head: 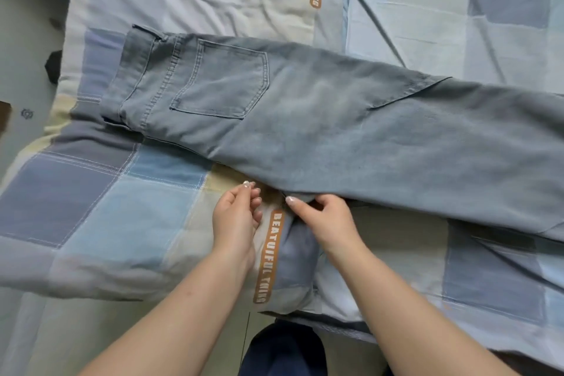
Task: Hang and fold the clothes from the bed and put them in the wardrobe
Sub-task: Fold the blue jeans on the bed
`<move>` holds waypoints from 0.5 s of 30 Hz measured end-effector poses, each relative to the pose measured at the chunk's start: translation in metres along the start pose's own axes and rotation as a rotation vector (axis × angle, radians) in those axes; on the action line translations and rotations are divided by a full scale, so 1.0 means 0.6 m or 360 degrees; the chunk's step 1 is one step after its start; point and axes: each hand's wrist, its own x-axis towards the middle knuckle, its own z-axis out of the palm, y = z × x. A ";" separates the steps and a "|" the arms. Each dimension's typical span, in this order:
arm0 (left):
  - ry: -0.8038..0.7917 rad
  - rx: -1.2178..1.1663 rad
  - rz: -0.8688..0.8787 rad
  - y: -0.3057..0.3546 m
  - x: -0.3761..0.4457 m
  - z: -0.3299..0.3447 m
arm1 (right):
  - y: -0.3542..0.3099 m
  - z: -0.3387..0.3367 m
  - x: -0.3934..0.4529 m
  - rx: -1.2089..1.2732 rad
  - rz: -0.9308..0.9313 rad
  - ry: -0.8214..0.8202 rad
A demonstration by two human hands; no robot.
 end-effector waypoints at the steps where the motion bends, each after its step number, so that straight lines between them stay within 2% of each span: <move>1: -0.0022 0.0012 -0.0009 0.000 -0.001 0.002 | 0.009 0.003 -0.010 -0.0030 -0.0001 0.0085; 5: -0.0298 0.0040 -0.0089 -0.002 -0.010 0.018 | 0.022 0.008 -0.030 -0.0061 -0.0059 0.0212; 6: -0.0276 0.0101 0.0000 -0.005 -0.006 0.019 | 0.022 0.008 -0.034 -0.0146 -0.0050 0.0214; 9: 0.0021 0.0413 0.0493 0.004 0.010 0.024 | 0.017 -0.001 -0.047 -0.0226 -0.0145 0.0329; 11: 0.0195 0.0425 0.0630 0.012 0.025 0.021 | 0.019 -0.001 -0.052 -0.0327 -0.0173 0.0326; 13: 0.0246 0.0430 0.0460 0.002 0.039 0.013 | 0.032 0.003 -0.056 -0.0510 -0.0057 0.0255; 15: 0.0184 0.0462 0.0251 -0.009 0.046 0.004 | 0.042 0.006 -0.062 -0.0563 -0.0006 0.0243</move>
